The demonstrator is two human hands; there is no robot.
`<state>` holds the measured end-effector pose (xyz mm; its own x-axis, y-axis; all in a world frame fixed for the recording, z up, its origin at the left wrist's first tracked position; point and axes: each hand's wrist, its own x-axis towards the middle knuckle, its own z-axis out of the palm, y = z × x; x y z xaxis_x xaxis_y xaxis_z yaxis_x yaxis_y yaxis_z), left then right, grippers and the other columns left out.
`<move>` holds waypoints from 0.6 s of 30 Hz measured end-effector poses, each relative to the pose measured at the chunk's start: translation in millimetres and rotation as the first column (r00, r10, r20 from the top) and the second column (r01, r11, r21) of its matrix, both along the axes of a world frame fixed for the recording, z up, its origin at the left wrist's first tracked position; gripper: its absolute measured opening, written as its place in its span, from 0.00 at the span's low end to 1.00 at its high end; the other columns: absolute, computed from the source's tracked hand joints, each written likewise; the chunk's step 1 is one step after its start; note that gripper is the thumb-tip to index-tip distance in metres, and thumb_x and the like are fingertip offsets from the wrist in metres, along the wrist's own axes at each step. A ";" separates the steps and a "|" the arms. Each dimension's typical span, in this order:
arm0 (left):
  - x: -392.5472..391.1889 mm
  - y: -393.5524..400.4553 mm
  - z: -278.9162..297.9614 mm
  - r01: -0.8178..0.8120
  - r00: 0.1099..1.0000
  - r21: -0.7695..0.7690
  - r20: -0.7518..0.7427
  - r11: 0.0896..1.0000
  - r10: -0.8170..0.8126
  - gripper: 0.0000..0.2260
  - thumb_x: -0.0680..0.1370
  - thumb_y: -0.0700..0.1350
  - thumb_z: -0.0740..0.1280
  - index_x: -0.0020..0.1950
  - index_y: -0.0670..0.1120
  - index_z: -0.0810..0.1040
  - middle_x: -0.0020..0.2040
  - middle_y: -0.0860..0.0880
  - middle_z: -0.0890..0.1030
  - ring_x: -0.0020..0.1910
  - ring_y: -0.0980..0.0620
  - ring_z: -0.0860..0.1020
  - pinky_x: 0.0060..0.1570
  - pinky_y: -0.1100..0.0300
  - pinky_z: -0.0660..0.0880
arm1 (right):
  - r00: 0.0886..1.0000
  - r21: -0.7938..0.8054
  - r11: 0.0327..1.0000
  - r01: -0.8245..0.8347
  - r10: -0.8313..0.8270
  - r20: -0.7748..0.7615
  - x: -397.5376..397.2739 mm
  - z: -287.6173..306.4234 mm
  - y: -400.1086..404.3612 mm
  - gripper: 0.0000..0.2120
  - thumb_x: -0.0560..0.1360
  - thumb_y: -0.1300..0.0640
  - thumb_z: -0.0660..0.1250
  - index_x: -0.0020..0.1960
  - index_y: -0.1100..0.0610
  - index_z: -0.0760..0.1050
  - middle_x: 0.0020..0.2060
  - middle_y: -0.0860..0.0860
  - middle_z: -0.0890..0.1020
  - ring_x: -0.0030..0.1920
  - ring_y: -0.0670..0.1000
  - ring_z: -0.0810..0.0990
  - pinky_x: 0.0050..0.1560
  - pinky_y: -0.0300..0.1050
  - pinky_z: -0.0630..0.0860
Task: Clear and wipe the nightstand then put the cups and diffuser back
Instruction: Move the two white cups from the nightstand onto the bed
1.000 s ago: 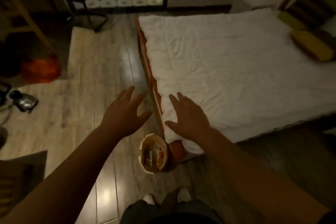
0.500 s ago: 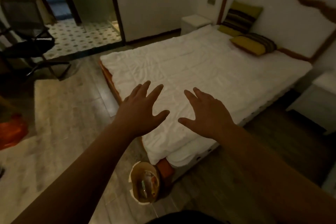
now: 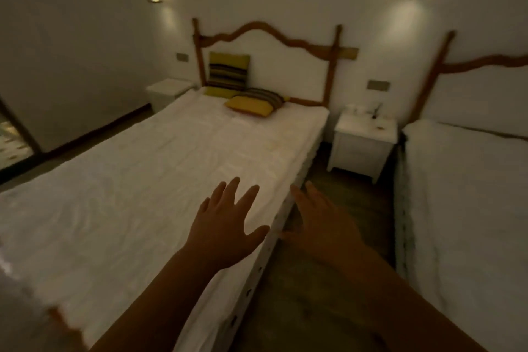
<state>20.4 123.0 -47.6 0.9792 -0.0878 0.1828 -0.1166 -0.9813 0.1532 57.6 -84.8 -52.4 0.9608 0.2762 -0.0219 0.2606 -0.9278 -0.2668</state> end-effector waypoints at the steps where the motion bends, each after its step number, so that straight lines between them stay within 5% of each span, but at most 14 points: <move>1: 15.1 -17.3 1.4 0.042 0.999 -0.009 -0.001 0.999 -0.042 0.38 0.69 0.75 0.47 0.76 0.63 0.42 0.80 0.49 0.48 0.78 0.44 0.48 0.71 0.43 0.54 | 0.999 0.005 0.999 0.041 -0.041 -0.002 6.2 1.6 -17.7 0.49 0.67 0.26 0.60 0.75 0.40 0.35 0.78 0.50 0.42 0.77 0.56 0.47 0.73 0.61 0.52; 9: 126.1 -126.9 17.3 0.276 0.960 -0.063 -0.039 0.959 -0.279 0.39 0.72 0.72 0.57 0.75 0.63 0.41 0.79 0.50 0.44 0.78 0.45 0.44 0.74 0.41 0.53 | 0.962 -0.006 0.963 0.268 -0.268 -0.051 53.8 24.2 -132.4 0.48 0.70 0.29 0.61 0.77 0.42 0.36 0.78 0.49 0.40 0.77 0.54 0.46 0.74 0.61 0.52; 18: 278.3 -162.6 22.3 0.360 0.933 -0.002 0.018 0.933 -0.360 0.38 0.72 0.72 0.56 0.75 0.62 0.42 0.79 0.49 0.45 0.77 0.43 0.43 0.73 0.42 0.48 | 0.916 -0.033 0.916 0.400 -0.400 0.004 186.5 22.0 -157.2 0.47 0.69 0.28 0.60 0.77 0.43 0.39 0.78 0.51 0.43 0.77 0.56 0.49 0.74 0.60 0.54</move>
<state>298.7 -39.5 -25.2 0.8789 -0.4326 0.2009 -0.4644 -0.8723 0.1529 244.1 -242.1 -30.4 0.9909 -0.1322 -0.0274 -0.1349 -0.9625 -0.2352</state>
